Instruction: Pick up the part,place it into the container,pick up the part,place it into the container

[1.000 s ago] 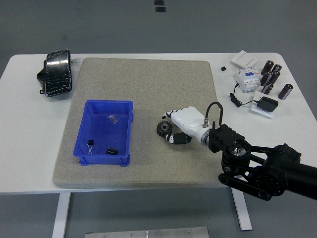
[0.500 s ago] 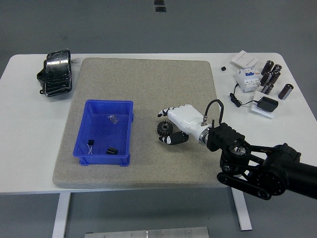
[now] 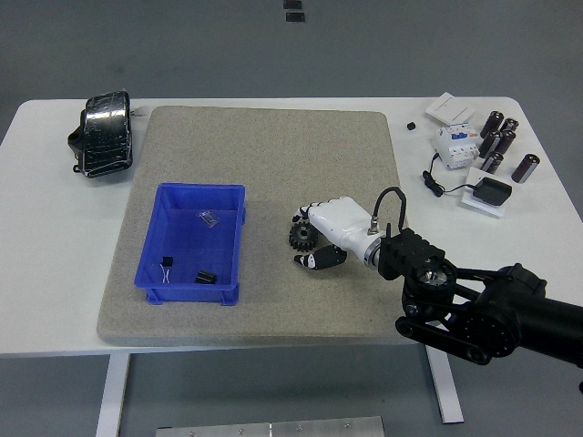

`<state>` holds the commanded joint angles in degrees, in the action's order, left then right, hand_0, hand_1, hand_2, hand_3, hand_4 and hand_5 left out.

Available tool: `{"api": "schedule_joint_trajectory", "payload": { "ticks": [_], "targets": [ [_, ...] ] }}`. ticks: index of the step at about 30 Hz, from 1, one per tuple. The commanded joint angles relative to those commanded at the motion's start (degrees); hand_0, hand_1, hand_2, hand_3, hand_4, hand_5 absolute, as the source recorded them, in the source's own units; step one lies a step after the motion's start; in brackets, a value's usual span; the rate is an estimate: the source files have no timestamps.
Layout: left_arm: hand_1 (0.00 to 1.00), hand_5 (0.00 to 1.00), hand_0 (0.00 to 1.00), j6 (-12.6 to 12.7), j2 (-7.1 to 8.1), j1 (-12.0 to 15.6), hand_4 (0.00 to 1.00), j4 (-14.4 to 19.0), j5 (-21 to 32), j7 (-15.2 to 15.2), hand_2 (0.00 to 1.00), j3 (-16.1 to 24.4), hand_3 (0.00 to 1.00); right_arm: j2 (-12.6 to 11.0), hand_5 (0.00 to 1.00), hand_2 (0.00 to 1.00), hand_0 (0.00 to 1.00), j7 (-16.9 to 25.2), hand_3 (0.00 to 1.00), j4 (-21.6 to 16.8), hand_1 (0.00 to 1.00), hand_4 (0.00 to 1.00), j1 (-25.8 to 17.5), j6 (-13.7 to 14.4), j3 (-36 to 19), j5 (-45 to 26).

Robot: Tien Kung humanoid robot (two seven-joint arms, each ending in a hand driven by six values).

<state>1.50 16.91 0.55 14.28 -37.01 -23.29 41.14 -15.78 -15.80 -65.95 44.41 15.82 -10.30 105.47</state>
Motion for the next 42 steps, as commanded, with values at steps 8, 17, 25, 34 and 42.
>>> {"api": "schedule_joint_trajectory", "payload": {
  "ticks": [8, 17, 25, 34, 42],
  "targets": [
    [0.678, 0.258, 0.694, 0.11, -0.02, 0.05, 0.731, 0.05, -0.11, 0.03, 0.662, 0.38, 0.574, 0.32, 0.316, 0.604, 0.342, 0.15, 0.668, 1.37, 0.510, 0.521, -0.03, -0.81, 0.91, -0.11],
    [0.678, 0.277, 0.693, 0.26, 0.02, 0.07, 0.729, 0.05, 0.11, 0.20, 0.666, 0.36, 0.572, 0.49, 0.126, 0.540, 0.321, 0.44, 0.644, 1.78, 0.478, 0.585, -0.04, -0.34, 1.50, -0.33],
    [0.676, 0.289, 0.693, 0.32, -0.02, 0.07, 0.732, 0.04, 0.35, 0.35, 0.669, 0.22, 0.571, 0.43, 0.092, 0.536, 0.321, 0.85, 0.650, 1.69, 0.472, 0.573, 0.09, 0.73, 1.62, -0.15],
    [0.677, 0.307, 0.692, 0.33, -0.03, 0.12, 0.739, 0.03, 0.33, 0.31, 0.671, 0.27, 0.572, 0.29, 0.112, 0.532, 0.314, -0.28, 0.657, -3.40, 0.476, 0.547, 1.13, 1.49, 0.48, 2.74],
    [0.676, 0.312, 0.692, 0.22, -0.05, 0.13, 0.742, 0.04, -0.31, 0.10, 0.670, 0.67, 0.573, 5.49, 0.124, 0.539, 0.316, -1.04, 0.663, -6.34, 0.479, 0.533, 3.08, 1.95, -2.28, 5.88]
  ]
}}
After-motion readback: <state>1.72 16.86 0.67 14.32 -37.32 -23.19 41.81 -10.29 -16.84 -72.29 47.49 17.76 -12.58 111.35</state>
